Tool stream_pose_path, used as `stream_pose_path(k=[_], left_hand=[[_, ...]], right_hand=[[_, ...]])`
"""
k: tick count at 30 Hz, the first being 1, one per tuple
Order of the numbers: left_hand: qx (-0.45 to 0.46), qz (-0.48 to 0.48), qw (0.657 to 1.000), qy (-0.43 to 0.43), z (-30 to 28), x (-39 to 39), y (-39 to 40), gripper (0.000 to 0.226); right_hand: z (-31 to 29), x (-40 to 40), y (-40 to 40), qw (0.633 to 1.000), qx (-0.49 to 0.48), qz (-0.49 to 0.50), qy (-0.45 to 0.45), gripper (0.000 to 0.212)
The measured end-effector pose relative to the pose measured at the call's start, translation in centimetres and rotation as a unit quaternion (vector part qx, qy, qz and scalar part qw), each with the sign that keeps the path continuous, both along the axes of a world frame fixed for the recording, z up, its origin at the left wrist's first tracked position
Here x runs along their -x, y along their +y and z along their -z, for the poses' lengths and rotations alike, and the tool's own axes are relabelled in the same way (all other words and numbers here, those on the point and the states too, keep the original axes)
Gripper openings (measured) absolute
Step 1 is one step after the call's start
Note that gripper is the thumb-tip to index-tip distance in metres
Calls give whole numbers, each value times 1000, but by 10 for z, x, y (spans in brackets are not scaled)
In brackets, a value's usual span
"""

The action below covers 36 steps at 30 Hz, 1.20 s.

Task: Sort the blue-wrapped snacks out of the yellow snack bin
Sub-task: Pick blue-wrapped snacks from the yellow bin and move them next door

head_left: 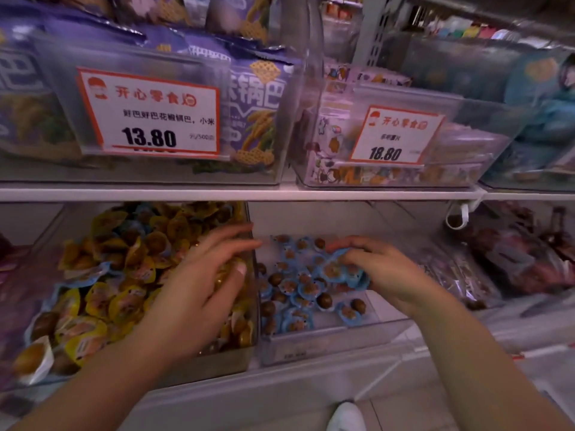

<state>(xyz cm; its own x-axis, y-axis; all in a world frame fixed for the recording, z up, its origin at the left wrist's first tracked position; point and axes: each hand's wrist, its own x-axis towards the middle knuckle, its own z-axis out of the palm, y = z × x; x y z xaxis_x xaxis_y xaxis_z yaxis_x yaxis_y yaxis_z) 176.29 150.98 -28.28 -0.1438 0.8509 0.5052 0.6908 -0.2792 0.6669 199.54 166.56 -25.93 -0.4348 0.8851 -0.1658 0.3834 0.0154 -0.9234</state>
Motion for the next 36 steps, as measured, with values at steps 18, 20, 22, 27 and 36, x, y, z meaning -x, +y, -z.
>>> stream_pose_path(k=[18,20,22,27,36], left_hand=[[119,-130,955,237,-26,103,-99,25],[143,-135,946,258,-22,112,-118,20],[167,-129,941,266,-17,118,-133,19],[207,-129,921,304,-11,123,-144,30],[173,-192,882,395,5,111,-113,30]], right_hand=[[0,106,-84,822,-487,-281,-93,29],[5,120,-90,769,-491,-351,-210,35],[10,128,-91,728,-496,-373,-291,41],[19,140,-92,729,-515,-310,-327,46],[23,162,-104,754,-566,-203,-264,24]])
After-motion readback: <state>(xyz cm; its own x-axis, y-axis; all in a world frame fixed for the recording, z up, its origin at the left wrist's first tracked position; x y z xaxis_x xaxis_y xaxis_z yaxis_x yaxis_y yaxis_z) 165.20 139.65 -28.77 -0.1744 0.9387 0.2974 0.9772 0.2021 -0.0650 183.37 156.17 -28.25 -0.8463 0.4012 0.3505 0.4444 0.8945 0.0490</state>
